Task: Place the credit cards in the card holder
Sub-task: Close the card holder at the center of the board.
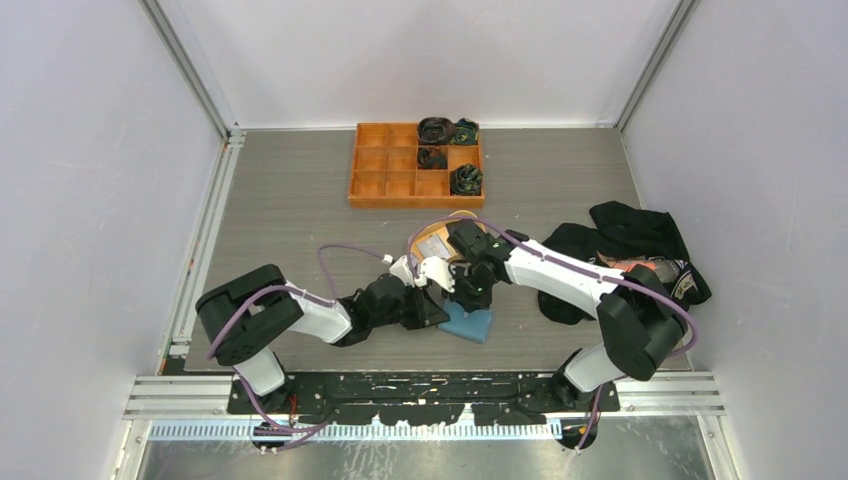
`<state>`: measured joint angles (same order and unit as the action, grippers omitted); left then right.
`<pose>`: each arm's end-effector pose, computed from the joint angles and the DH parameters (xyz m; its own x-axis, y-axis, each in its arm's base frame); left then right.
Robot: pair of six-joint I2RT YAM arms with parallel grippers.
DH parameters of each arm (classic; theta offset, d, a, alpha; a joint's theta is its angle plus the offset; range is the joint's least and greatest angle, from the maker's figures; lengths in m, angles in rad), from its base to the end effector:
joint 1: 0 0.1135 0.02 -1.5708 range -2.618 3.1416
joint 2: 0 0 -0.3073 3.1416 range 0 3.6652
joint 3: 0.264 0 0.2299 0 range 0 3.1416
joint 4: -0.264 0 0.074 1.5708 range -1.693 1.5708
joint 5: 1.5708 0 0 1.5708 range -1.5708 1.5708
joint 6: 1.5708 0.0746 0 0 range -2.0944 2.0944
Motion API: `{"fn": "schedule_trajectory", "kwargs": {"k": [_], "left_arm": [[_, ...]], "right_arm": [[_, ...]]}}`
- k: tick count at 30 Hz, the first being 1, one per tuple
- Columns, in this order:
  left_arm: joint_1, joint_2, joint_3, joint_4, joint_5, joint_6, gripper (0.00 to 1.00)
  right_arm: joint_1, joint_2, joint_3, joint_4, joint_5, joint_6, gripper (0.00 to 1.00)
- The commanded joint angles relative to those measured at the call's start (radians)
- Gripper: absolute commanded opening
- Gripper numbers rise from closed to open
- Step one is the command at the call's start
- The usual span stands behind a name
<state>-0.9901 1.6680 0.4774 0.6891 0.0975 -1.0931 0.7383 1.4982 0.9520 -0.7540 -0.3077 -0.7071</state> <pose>0.1683 -0.2698 0.1643 -0.9018 -0.2367 -0.3616 0.1699 0.5751 -0.8002 0.1751 0.1899 0.2162 -0.0863 -0.9156 -0.3928 -0.9962 0.0732 0.0482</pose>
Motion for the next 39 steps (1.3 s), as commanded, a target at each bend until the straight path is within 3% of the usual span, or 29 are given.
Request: {"fn": "schedule_trajectory", "kwargs": {"k": [1,13,39], "left_arm": [[-0.022,-0.035,-0.028,0.016,-0.031,-0.005,0.07],[-0.122,-0.062,-0.042,0.049,-0.172,-0.021,0.05],[-0.183,-0.069,-0.078,0.148,-0.288,-0.068,0.0]], "right_arm": [[0.023,-0.065,-0.014,-0.029,-0.049,-0.046,0.01],[0.06,-0.139,-0.083,0.016,0.0,-0.055,0.01],[0.159,-0.162,-0.111,0.035,0.037,-0.093,0.01]]}}
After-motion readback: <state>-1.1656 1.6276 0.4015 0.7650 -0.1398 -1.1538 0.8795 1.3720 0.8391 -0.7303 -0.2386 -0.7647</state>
